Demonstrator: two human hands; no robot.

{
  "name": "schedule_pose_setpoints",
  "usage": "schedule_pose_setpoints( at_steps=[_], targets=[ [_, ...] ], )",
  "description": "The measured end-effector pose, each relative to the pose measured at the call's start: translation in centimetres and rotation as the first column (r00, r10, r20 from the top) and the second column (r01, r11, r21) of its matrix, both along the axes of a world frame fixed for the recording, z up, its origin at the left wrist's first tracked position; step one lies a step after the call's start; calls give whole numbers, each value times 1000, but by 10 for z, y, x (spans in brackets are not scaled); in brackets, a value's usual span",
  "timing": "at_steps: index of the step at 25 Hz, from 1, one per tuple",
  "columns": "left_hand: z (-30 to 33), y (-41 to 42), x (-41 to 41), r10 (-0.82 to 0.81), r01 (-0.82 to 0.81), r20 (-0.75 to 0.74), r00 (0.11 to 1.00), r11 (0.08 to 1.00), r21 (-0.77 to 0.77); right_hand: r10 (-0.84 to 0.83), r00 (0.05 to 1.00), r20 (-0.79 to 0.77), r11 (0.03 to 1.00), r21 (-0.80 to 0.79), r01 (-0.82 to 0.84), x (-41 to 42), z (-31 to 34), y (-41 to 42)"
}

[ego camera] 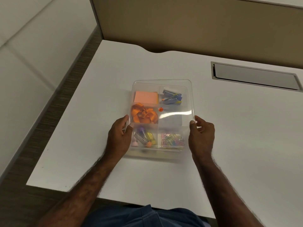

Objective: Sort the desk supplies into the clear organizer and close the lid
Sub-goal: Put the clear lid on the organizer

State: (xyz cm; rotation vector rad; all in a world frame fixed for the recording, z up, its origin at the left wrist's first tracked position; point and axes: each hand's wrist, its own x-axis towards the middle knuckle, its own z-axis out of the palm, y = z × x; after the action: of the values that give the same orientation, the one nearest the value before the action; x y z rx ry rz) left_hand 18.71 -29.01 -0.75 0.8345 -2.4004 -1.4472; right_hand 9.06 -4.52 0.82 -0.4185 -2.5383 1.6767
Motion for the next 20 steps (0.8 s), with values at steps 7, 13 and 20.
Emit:
schedule_pose_setpoints(
  at_steps=[7,13,20],
  targets=[
    [0,-9,-3,75,-75,-6,997,995,-73,20,998,53,999,38,-22,1,-11,-2],
    [-3,9,-3,107,-112,-46,993,984,-137,99,990,103,990,89,-108,-4,-19,1],
    [-14,28,16,104,-104,-15,995,966,-237,149,981,126,980,116,-164,4,-30,8]
  ],
)
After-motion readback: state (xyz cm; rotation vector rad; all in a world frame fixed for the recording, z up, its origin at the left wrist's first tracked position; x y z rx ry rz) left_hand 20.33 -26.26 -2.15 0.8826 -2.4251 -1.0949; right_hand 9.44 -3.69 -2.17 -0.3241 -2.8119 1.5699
